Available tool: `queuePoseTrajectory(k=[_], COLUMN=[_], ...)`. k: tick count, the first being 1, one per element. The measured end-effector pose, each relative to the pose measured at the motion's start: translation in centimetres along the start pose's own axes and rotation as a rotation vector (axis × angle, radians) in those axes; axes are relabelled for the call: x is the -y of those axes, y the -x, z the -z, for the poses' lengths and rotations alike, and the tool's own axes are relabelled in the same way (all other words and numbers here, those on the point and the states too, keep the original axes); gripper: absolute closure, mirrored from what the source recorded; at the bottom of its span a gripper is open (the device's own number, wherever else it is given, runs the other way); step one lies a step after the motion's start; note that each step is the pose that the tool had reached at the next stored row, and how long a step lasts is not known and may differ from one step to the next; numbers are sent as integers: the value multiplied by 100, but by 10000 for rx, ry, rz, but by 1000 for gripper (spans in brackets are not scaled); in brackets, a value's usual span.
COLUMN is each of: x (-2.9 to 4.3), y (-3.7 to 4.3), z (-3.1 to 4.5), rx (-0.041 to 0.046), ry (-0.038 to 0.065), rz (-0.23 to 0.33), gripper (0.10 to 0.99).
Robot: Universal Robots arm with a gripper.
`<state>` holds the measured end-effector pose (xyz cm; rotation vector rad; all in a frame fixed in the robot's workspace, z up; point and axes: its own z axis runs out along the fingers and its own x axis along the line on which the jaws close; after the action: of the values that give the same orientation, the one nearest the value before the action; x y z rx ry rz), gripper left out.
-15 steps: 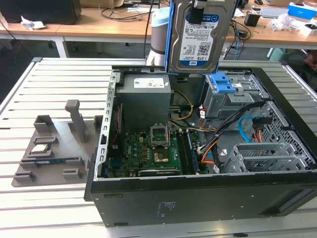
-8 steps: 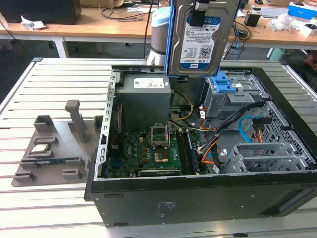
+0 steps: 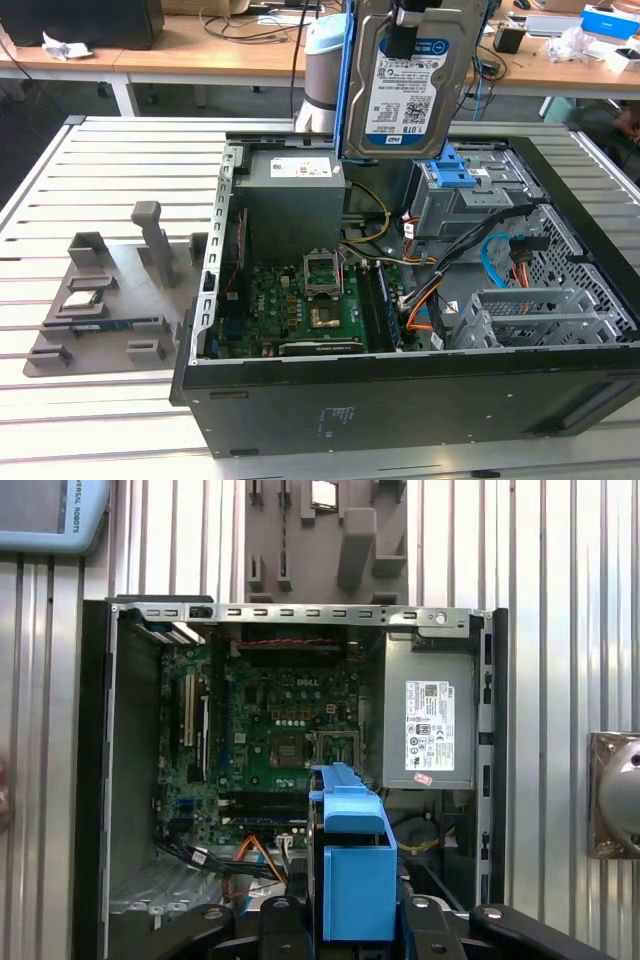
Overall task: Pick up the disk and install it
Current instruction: 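Pick up the disk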
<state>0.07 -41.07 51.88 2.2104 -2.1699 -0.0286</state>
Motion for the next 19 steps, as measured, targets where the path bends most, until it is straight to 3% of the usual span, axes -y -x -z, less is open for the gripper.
queuePoseTrajectory(k=[19], x=[-3], y=[-211], z=[-11], rx=[-93], ry=[2], rz=[-4], gripper=[722])
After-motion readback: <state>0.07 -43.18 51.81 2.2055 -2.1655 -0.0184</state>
